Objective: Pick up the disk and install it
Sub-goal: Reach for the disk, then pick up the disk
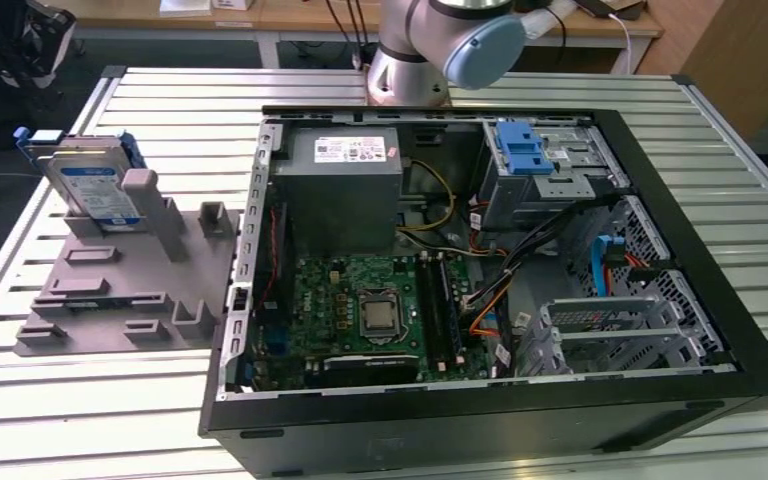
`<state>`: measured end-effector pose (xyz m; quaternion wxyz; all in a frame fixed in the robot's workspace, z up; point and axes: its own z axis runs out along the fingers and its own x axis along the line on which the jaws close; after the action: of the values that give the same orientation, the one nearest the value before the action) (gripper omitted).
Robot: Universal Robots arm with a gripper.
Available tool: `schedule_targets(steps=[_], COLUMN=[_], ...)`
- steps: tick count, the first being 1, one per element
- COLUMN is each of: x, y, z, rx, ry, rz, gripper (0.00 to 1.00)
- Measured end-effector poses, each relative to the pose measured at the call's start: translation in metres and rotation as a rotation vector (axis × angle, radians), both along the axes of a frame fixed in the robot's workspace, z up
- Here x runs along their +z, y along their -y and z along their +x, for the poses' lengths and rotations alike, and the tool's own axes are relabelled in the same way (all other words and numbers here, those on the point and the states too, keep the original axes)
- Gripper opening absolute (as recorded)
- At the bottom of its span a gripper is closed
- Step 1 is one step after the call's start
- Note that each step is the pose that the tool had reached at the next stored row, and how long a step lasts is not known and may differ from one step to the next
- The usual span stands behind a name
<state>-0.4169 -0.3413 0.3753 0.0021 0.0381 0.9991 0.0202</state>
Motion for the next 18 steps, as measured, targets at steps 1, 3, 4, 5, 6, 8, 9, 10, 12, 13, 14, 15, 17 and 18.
schedule_targets(steps=[1, 3, 4, 5, 6, 8, 9, 10, 12, 13, 14, 15, 17, 18], x=[-0.0003, -0.0009, -0.0012, -0.0015, -0.0017, -0.0022, -0.0024, -0.0026, -0.0027, -0.0028, -0.003, -0.0031, -0.0031, -0.0031], y=[-0.0003, -0.001, -0.0014, -0.0018, -0.0022, -0.0029, -0.0031, -0.0033, -0.0032, -0.0032, -0.0033, -0.0033, -0.0033, -0.0033], z=[-0.0023, -0.0069, -0.0094, -0.0116, -0.0139, -0.0183, -0.0202, -0.0219, -0.0224, -0.0229, -0.0232, -0.0233, -0.0233, -0.0234], rx=[0.0, 0.0, 0.0, 0.0, 0.0, 0.0, 0.0, 0.0, 0.0, 0.0, 0.0, 0.0, 0.0, 0.0], ry=[0.0, 0.0, 0.0, 0.0001, -0.0001, 0.0, 0.0, 0.0, 0.0, 0.0, 0.0, 0.0, 0.0, -0.0001], rz=[0.0, 0.0, 0.0, 0.0001, 0.0, 0.0, 0.0, 0.0, 0.0, 0.0, 0.0, 0.0, 0.0, 0.0], gripper=[0.11, 0.11, 0.11, 0.11, 0.11, 0.11, 0.11, 0.11, 0.11, 0.11, 0.11, 0.11, 0.11, 0.11])
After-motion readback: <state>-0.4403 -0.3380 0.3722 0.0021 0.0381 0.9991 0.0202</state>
